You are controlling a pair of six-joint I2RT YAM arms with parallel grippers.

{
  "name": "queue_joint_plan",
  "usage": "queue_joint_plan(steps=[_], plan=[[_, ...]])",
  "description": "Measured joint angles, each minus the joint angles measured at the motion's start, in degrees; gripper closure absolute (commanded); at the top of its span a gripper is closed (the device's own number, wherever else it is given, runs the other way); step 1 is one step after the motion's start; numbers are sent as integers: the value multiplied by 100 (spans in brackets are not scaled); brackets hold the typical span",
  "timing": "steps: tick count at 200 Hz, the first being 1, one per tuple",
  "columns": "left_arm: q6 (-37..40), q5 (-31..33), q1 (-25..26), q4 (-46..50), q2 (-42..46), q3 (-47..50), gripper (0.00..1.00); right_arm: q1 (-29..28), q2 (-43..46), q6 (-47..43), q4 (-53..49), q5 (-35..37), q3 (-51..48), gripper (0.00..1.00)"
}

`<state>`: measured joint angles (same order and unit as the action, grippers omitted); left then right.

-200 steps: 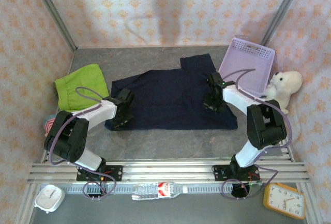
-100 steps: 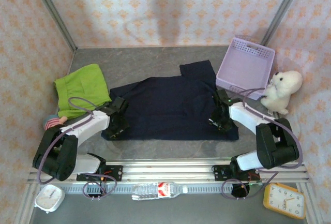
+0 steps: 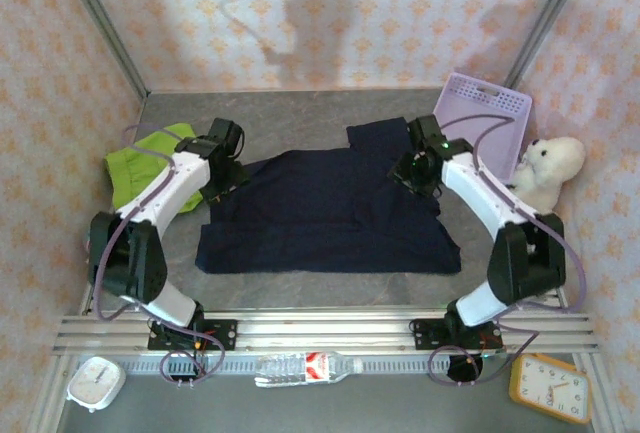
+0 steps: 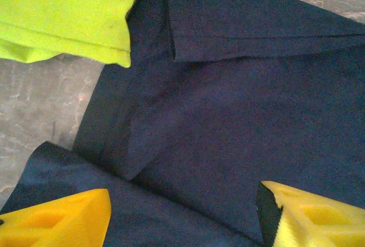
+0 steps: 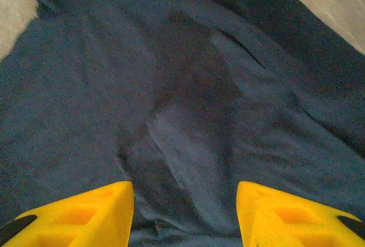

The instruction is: Fold and stack the mixed laundry pile

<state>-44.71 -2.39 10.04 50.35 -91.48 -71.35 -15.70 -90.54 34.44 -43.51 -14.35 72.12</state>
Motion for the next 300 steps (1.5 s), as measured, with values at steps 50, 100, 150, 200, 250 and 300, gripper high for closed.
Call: queue_joint_plan(steps=[50,100,150,200,250,300], plan=[[649,-297,-68,-11,-1276,-1038,36,0,-1711,-127,-63,387,1674,50],[1058,-278,-157,26,-2151,-1711,43,0,-2520,-50,-177,459,2520,50],[348,-710,-820,-396,-2194,-861,46,0,-2544,-22,-282,457,2605,50],[-295,-767,-855,-721,-2194,-787,47,2,-2566,-210,-658,455,2771,50],[-721,-743,-859,-929,-2194,-787,60,76,-2796,-424,-896,356,3370,50],[-901,-595,-859,-920,-2208,-997,100,205,-3042,-584,-1012,162,3768,51]])
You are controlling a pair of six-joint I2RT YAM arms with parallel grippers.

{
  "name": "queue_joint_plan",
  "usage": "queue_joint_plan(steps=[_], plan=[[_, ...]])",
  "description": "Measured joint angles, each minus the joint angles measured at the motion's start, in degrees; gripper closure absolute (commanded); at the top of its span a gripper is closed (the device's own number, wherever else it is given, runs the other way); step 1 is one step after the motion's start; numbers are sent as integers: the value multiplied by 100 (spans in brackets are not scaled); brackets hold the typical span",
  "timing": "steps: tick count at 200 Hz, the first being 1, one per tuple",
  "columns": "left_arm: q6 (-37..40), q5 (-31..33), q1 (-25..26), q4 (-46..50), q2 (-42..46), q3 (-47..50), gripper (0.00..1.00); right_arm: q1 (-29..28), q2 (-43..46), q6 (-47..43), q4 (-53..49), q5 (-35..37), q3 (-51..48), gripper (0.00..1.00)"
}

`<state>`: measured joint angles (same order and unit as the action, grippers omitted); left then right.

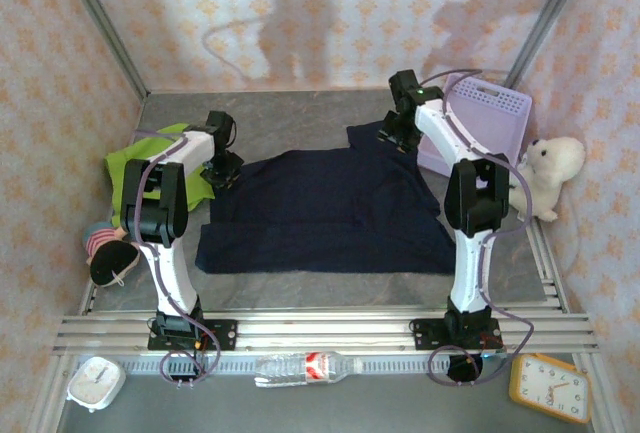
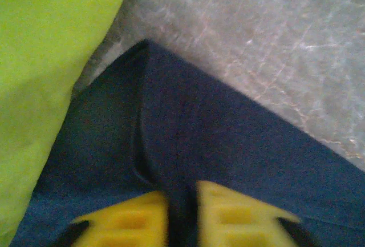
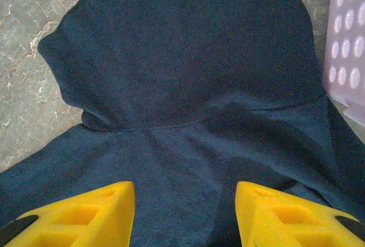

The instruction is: Fold and stack the mixed laundry pile

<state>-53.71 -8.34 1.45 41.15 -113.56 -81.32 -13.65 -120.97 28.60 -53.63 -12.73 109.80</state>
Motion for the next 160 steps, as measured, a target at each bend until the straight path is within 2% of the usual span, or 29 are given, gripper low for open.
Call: queue_joint_plan(steps=[50,124,160], plan=[[26,107,0,105,0,-192,100,260,-452,-37,-48,-76,549,50],[175,81,0,369,2,-398,100,476,-2299,-39,-146,232,2776,49],[219,-2,0,468,2,-404,100,442,-2865,-42,-190,354,3220,48]])
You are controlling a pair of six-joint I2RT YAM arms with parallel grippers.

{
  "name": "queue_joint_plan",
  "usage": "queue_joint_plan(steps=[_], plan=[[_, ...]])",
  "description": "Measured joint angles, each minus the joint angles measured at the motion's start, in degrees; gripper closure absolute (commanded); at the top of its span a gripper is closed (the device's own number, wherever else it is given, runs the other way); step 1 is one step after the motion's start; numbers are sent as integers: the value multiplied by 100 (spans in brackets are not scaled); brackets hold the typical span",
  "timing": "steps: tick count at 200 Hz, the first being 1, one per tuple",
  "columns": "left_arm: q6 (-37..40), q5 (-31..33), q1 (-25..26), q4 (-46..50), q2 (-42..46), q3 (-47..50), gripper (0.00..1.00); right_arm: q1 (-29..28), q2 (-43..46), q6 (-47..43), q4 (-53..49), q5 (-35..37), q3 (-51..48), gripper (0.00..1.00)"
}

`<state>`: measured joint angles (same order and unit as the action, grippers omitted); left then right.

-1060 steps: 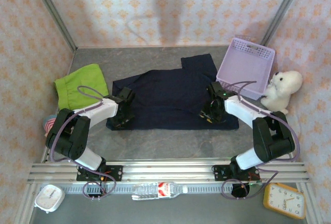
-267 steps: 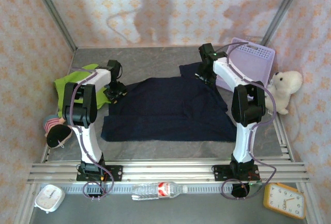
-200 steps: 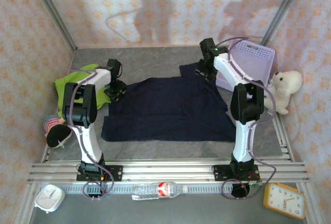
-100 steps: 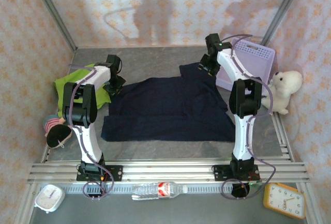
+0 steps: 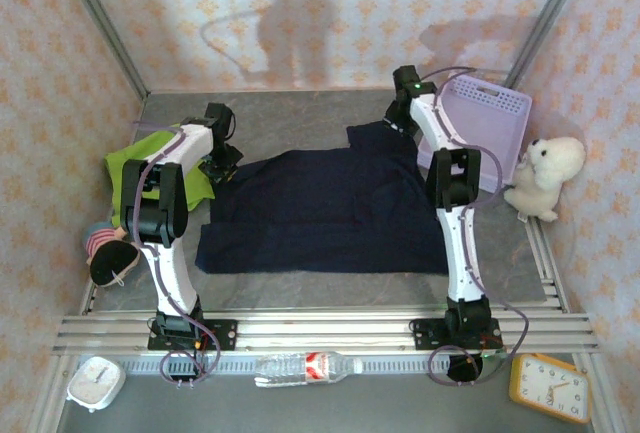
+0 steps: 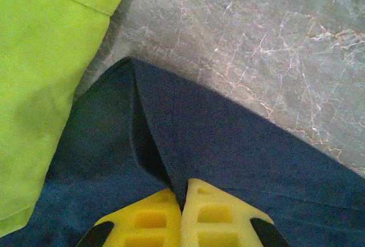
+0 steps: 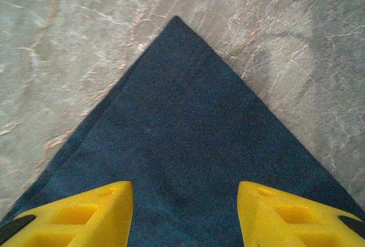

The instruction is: Fold and stack the mixed laundry pile

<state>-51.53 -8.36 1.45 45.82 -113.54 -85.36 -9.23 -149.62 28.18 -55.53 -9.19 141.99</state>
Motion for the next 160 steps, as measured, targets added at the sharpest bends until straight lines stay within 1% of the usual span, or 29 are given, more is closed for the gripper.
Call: queue_joint_plan(steps=[31,48,56,64,82,97,133,160], plan=[[44,-22,0,35,2,0,100,-116,-199,-66,-44,238,149,47],[44,-22,0,48,4,0,100,-227,-289,-107,-70,382,289,50],[44,-22,0,48,4,0,100,-271,-348,-105,-109,422,378,53],[44,-22,0,50,4,0,100,-308,-407,-105,-138,485,466,59],[42,-22,0,50,4,0,100,-348,-481,-114,-179,522,579,87],[44,-24,0,68,4,-11,100,-330,-494,-57,-208,514,603,100],[61,-26,-2,133,2,-264,100,-243,-487,-61,-212,437,627,100],[59,-153,-79,109,31,-382,100,-197,-363,-92,-240,402,555,100]])
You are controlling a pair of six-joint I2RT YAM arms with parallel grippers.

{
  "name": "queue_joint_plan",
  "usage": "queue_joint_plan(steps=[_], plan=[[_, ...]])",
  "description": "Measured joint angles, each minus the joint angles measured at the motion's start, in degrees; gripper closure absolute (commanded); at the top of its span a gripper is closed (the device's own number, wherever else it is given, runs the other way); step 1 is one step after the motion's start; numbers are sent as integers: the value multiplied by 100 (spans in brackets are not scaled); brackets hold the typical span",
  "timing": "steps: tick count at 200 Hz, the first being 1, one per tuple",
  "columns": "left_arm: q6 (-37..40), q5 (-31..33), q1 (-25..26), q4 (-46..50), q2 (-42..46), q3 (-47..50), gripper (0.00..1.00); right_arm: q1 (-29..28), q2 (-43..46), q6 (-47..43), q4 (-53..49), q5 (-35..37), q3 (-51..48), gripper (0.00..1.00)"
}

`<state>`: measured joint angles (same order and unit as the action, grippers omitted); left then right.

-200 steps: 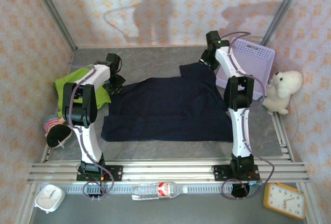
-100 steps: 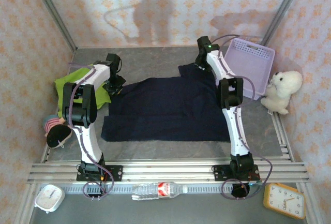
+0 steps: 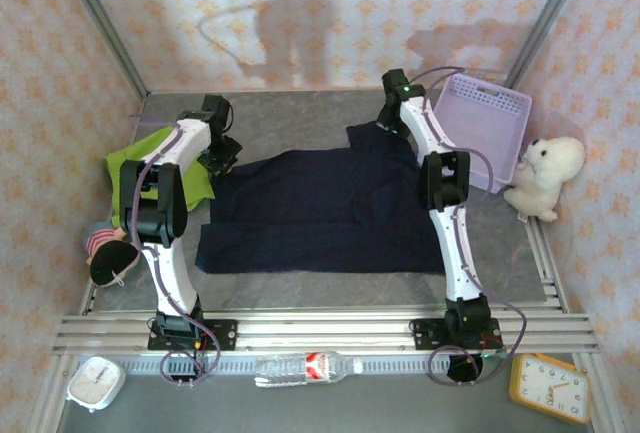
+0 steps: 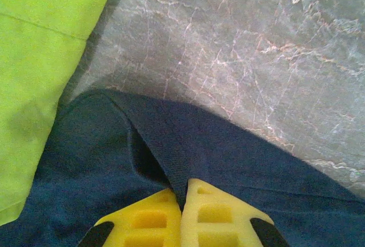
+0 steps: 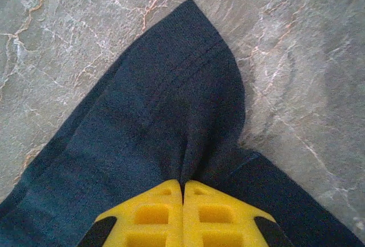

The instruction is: Fold and stack the mixed laundry pile

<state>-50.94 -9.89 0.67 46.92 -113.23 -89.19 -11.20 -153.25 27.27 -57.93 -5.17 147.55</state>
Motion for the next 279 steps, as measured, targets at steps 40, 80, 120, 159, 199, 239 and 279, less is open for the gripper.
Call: queue_joint_plan(steps=[40,80,120,159,199,239,279], plan=[[70,-282,-232,-35,372,59,100,39,903,-125,-55,-76,-535,100],[160,-564,-264,-181,960,245,100,44,1956,-232,-81,-164,-1019,100],[201,-625,-267,-286,1318,691,100,37,3027,-293,7,-166,-2424,100],[273,-610,-299,-282,1794,1373,100,-79,4148,-289,208,-120,-4395,99],[348,-579,-372,-282,2413,1971,100,-334,5307,-109,319,160,-6028,98],[319,-560,-372,-278,2841,2747,84,-404,6802,269,358,553,-7584,47],[269,-380,-372,-210,2894,2865,32,-400,7047,299,404,579,-7906,36]])
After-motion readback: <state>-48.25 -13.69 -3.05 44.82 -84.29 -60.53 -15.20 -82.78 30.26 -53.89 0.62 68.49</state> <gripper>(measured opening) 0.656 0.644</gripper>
